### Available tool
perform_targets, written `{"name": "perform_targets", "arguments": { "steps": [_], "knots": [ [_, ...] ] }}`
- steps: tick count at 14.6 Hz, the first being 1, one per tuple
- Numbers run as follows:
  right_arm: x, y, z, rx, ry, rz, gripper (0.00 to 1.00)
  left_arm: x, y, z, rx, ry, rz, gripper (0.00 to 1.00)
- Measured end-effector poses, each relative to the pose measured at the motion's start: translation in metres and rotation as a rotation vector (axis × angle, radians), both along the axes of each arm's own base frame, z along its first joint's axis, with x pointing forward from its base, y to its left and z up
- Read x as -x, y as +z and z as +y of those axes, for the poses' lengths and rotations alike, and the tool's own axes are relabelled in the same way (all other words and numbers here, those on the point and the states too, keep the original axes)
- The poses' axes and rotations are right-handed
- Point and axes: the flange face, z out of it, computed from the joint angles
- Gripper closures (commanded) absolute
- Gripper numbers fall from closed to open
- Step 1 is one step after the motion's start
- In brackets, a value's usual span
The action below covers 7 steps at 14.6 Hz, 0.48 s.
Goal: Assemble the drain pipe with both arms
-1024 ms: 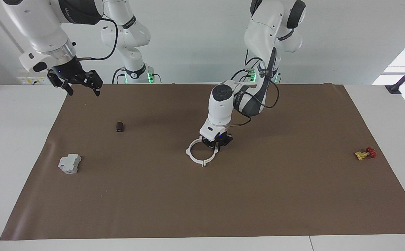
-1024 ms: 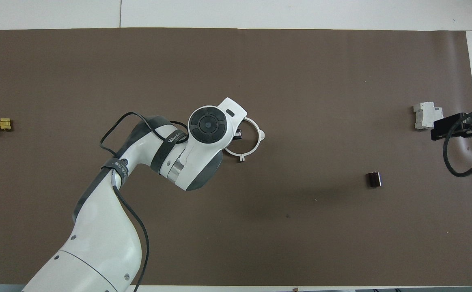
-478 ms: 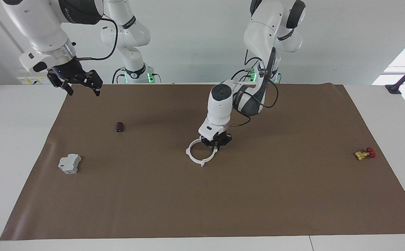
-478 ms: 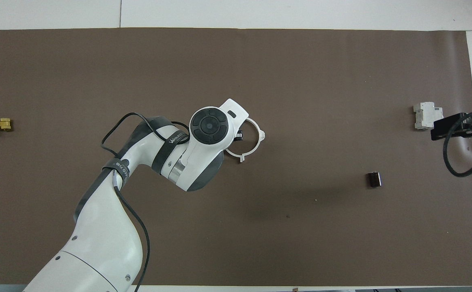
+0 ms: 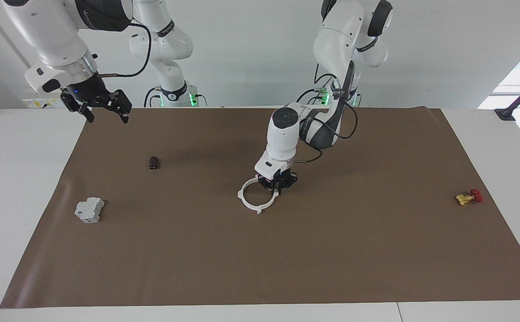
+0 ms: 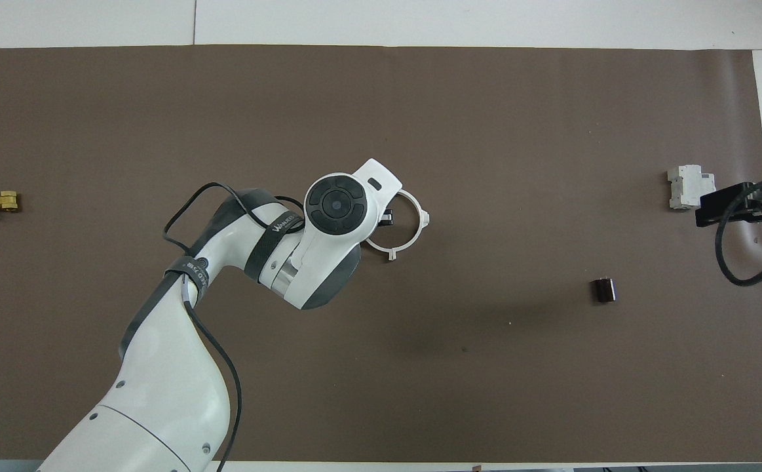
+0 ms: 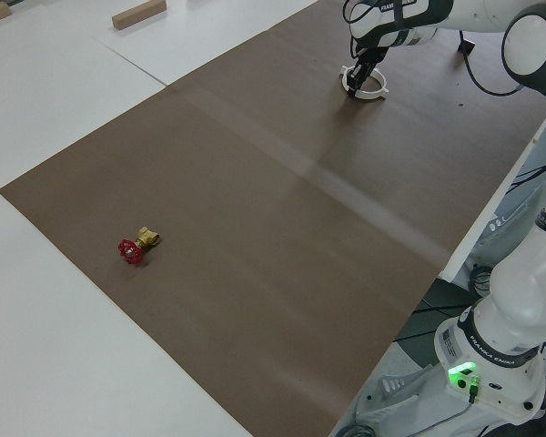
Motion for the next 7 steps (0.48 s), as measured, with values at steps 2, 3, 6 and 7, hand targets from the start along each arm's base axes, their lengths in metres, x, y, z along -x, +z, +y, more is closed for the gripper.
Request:
{"name": "perform_targets", "arguments": {
  "steps": [2, 3, 6, 7],
  "knots": [
    [0.0, 0.004, 0.0, 0.0, 0.0, -0.008, 0.0, -0.002, 0.002, 0.001, 0.022, 0.016, -0.002, 0.0],
    [0.0, 0.006, 0.0, 0.0, 0.0, -0.012, 0.0, -0.003, 0.002, 0.001, 0.028, 0.021, -0.003, 0.0],
    [0.0, 0.011, 0.0, 0.001, 0.0, -0.024, 0.0, -0.004, 0.002, 0.001, 0.03, 0.023, -0.003, 0.0],
    [0.0, 0.013, 0.0, 0.001, 0.0, -0.027, 0.0, -0.004, 0.002, 0.002, 0.03, 0.024, -0.003, 0.0]
  ]
}}
